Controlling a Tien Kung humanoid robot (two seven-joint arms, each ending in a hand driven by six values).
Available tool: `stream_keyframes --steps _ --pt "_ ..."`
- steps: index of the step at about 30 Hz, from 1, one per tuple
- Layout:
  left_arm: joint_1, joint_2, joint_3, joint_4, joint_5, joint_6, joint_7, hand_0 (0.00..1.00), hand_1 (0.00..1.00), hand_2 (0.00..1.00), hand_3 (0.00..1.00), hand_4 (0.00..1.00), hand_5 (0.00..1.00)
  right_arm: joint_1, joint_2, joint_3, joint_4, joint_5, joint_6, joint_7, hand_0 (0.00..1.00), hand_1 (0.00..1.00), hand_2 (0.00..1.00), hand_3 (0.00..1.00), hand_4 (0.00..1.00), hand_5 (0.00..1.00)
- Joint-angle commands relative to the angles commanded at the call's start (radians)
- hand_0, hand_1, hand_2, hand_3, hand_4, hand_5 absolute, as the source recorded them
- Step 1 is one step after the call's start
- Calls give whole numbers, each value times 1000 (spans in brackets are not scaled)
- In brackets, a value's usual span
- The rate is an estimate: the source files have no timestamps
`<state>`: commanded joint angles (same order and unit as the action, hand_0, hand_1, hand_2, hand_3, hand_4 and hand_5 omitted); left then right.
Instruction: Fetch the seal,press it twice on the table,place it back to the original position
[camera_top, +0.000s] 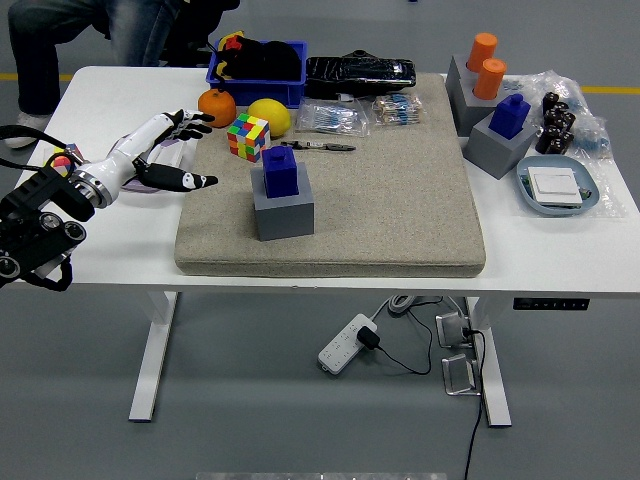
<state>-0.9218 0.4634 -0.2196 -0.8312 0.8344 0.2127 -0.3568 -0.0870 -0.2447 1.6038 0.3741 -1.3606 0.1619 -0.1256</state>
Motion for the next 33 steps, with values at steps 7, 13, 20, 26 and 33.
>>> stream_keyframes --steps 7,13,20,26,33 --pt "-12 -66 23 52 -24 -6 10 828 824 817 862 946 2 7 0 -6 3 5 -1 1 840 776 747 720 754 517" --pt "-13 -108 24 82 -46 -10 16 826 823 812 860 946 2 6 1 -7 0 4 -1 0 839 776 747 720 754 517" --pt "-21 -157 19 122 -86 -10 24 834 828 812 864 941 2 8 2 -14 1 7 0 0 839 776 747 720 754 517" --pt "-29 -189 21 144 -105 -9 28 835 828 807 857 942 2 11 1 -18 1 9 0 1 839 776 747 720 754 517" --pt "-33 -222 31 172 -132 -12 35 835 826 797 851 936 2 11 1 -19 -1 7 0 -1 839 776 747 720 754 517"
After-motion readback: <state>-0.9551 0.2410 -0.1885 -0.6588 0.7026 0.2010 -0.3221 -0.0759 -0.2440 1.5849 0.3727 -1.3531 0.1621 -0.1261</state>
